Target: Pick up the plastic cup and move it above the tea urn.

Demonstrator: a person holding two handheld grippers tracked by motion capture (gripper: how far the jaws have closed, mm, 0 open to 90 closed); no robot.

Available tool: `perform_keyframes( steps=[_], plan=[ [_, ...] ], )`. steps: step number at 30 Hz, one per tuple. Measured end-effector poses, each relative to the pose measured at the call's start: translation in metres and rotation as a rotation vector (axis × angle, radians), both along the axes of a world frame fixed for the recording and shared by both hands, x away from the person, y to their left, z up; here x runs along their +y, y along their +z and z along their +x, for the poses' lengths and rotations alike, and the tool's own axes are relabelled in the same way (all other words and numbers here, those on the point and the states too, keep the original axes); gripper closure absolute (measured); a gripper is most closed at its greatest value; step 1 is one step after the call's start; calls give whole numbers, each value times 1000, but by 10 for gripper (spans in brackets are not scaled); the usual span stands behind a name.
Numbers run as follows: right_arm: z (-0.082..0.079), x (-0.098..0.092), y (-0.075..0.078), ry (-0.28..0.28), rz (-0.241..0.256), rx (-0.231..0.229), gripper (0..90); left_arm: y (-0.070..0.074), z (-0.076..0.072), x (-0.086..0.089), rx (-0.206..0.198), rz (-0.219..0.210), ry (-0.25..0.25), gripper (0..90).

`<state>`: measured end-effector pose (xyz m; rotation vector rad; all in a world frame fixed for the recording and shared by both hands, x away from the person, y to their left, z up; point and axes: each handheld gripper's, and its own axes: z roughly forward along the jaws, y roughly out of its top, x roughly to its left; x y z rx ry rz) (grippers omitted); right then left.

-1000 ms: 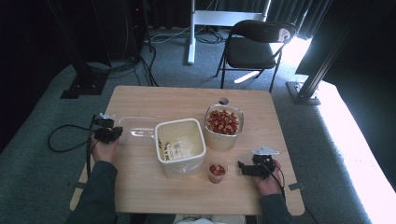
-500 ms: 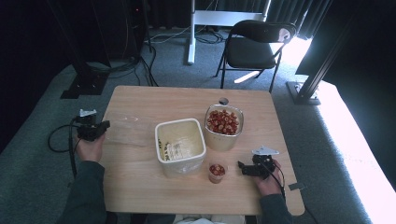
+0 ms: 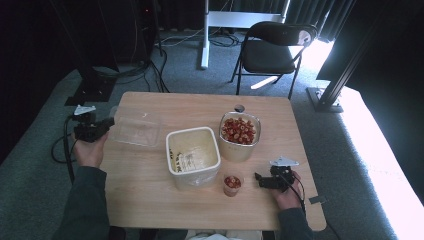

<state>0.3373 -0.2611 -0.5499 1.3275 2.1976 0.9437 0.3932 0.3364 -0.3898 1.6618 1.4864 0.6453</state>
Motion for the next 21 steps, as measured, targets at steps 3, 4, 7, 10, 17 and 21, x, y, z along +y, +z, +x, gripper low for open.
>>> perform_keyframes(
  steps=[3, 4, 7, 10, 17, 21],
  plan=[
    [0, 0, 0, 1, 0, -1, 131, 12, -2, -4, -14, -7, -27, 876],
    [0, 0, 0, 1, 0, -1, 131, 15, -3, -5, -19, -11, -32, 877],
    [0, 0, 0, 0, 0, 0, 130, 28, -5, -11, -35, -21, -60, 877],
    [0, 0, 0, -3, 0, 1, 130, 40, -5, -19, -48, -19, -81, 876],
    [1, 1, 0, -4, 1, 0, 130, 53, -4, -49, -54, -4, -156, 875],
    [1, 1, 0, -4, 1, -1, 130, 54, -5, -68, -48, 3, -210, 874]
  ],
)
